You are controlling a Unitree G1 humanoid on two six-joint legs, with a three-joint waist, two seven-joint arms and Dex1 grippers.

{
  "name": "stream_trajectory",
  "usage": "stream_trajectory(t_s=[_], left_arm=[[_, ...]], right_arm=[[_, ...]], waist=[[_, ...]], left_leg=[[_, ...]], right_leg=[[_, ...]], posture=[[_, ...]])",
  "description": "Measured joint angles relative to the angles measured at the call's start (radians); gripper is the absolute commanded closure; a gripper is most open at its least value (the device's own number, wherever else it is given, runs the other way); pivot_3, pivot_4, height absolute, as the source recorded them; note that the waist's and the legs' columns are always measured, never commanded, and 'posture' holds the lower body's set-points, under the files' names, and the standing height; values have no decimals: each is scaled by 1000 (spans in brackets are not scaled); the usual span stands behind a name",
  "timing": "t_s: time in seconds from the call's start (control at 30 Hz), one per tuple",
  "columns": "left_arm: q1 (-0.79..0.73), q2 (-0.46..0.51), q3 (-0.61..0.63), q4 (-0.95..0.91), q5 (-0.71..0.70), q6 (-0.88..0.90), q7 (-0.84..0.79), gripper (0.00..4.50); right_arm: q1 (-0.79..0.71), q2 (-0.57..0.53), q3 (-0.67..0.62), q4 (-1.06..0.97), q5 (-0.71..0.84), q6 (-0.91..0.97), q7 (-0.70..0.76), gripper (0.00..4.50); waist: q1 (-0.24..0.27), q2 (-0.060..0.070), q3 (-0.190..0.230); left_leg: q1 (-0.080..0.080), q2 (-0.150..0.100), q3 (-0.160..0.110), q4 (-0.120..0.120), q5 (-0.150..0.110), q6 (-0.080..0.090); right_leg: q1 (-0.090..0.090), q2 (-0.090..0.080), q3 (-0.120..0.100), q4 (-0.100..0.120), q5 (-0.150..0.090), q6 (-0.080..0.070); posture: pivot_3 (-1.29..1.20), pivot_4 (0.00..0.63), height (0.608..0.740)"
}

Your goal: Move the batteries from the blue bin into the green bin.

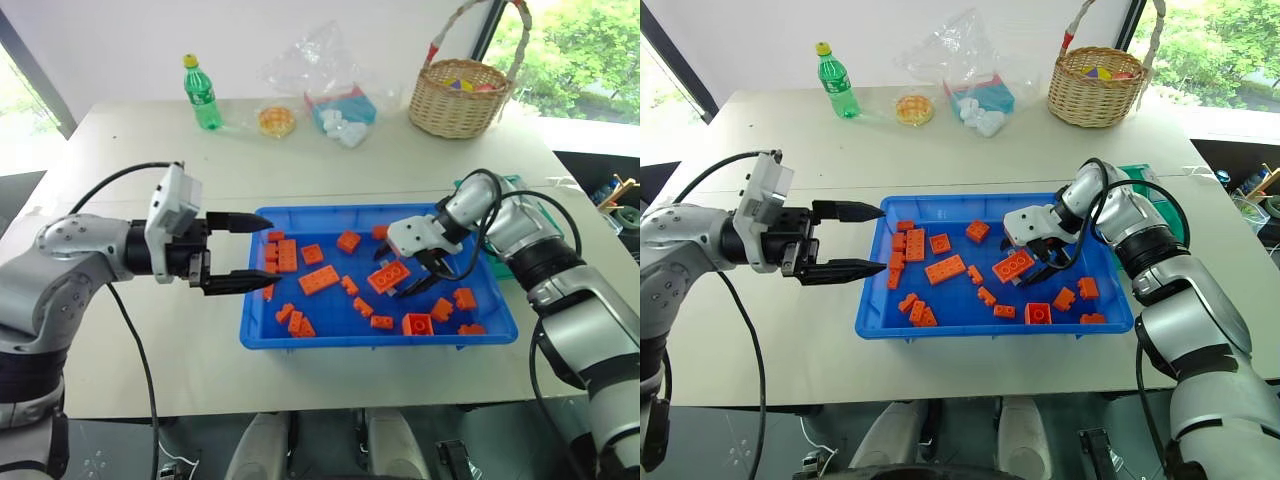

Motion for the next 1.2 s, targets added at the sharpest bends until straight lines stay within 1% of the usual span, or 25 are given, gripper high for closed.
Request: stream_trajectory(t_s=[0.07, 0.1, 0.4, 0.5, 0.7, 0.83, 0.9, 1.0, 1.03, 1.07, 1.13, 1.2], left_arm=[[0, -2, -2, 3, 0, 0, -1, 0], [0, -2, -2, 4, 0, 0, -1, 0], [-19, -7, -25, 12, 2, -5, -1, 0], [-19, -7, -26, 17, 2, -7, -1, 0], [-20, -9, -30, 21, 4, -22, -2, 0], [-29, -20, -40, 34, 10, -25, -5, 0], [-33, -23, -44, 37, 15, -26, -8, 0], [-47, -28, -59, 49, 22, -27, -16, 0], [-55, -32, -68, 56, 23, -28, -23, 0], [-60, -33, -71, 60, 24, -29, -27, 0], [-66, -36, -76, 68, 26, -30, -31, 0], [-70, -38, -77, 75, 27, -31, -37, 0]], right_arm=[[0, -8, 1, -8, 13, 9, 0, 2939], [0, -11, 1, -14, 16, 13, 0, 3376], [0, -17, 0, -19, 17, 29, 0, 3374], [0, -17, -28, -41, 6, 41, -10, 3374], [9, -67, -129, -69, -79, 180, -188, 3374], [106, -102, -188, -139, -87, 306, -257, 3374], [170, -133, -207, -183, -89, 357, -278, 2332], [235, -165, -247, -260, -93, 401, -314, 1000], [261, -177, -267, -298, -94, 417, -334, 400], [281, -183, -277, -324, -94, 427, -343, 38], [319, -183, -300, -382, -93, 477, -383, 38], [340, -183, -341, -458, -89, 565, -434, 38]], waist=[[0, 0, 0], [0, 0, 0], [0, 0, 0], [0, 0, 0], [5, 0, 0], [7, 0, 0], [6, 0, 0], [5, 0, 0], [6, 0, 0], [6, 0, 0], [5, 0, 0], [5, 0, 0]], left_leg=[[0, 0, 0, 0, 0, 0], [0, 0, 0, 0, 0, 0], [0, 0, 0, 0, 0, 0], [0, 0, 0, 0, 0, 0], [0, 0, 0, 0, 0, 0], [-1, 0, 0, 0, 0, 0], [-1, 0, 1, 0, 0, 0], [-1, 0, 1, 1, 0, 0], [-1, 0, 1, 1, 0, 0], [-1, 0, 1, 1, 0, 0], [-1, 0, 1, 1, 0, 0], [-2, 0, 1, 1, 0, 0]], right_leg=[[0, 0, 0, 0, 0, 0], [0, 0, 0, 0, 0, 0], [0, 0, 0, 0, 0, 0], [0, 0, 0, 0, 0, 0], [0, 0, 0, 0, 0, 0], [0, 0, 0, 0, 0, 0], [-1, -1, 1, 0, 0, 0], [-1, -1, 1, 0, 0, 0], [0, -1, 0, 0, 0, 0], [0, -1, 0, 0, 0, 0], [0, -1, 1, 0, 0, 0], [-1, -1, 1, 1, 0, 0]], posture=[[0, 150, 693], [0, 150, 693], [0, 150, 693], [0, 150, 693], [0, 150, 693], [0, 150, 693], [0, 150, 693], [0, 150, 693], [0, 150, 693], [0, 150, 693], [0, 150, 693], [0, 150, 693]])
